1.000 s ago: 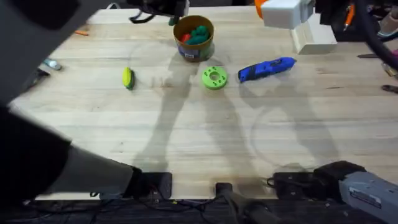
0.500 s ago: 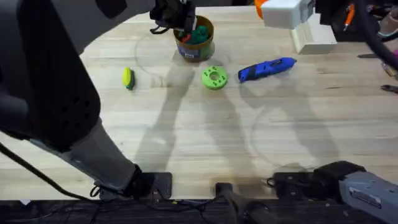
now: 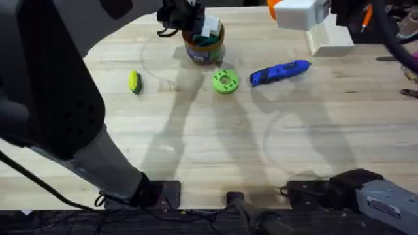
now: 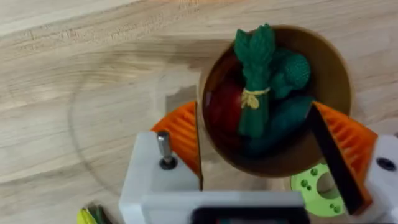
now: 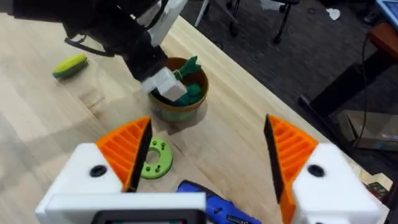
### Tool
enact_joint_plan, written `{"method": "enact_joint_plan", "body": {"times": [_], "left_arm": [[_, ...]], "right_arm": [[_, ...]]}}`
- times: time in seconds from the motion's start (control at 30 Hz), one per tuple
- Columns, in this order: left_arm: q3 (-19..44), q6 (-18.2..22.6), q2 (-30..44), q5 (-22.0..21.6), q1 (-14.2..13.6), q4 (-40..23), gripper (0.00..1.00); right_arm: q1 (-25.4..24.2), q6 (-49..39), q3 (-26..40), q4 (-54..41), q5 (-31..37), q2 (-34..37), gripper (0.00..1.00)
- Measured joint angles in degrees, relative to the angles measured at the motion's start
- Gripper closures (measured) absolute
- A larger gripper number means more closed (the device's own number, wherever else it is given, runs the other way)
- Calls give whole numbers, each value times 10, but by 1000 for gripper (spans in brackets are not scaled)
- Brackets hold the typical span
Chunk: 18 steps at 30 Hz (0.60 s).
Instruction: Pick up the gripper from the table and insert it into the empty holder that is missing its gripper. Then pick up a screw, insert it into the mounting hole, and use the screwdriver to tighten it. Finally, clean up the table by picking up the vegetable and placing it into the bucket.
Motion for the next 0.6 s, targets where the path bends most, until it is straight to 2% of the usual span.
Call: {"method": "enact_joint_plan", "body": {"times": [0.13,0.3,0.43,0.6], "left_arm": [[0,0,-14,0,0,-10,13],[0,0,-79,-8,0,-33,13],[0,0,-147,-31,0,-87,14],[1,0,-216,-64,0,-186,14]], "right_arm": [[0,0,0,0,0,0,10],[0,0,0,0,0,0,10],[0,0,0,0,0,0,10],[0,0,0,0,0,0,10]]}}
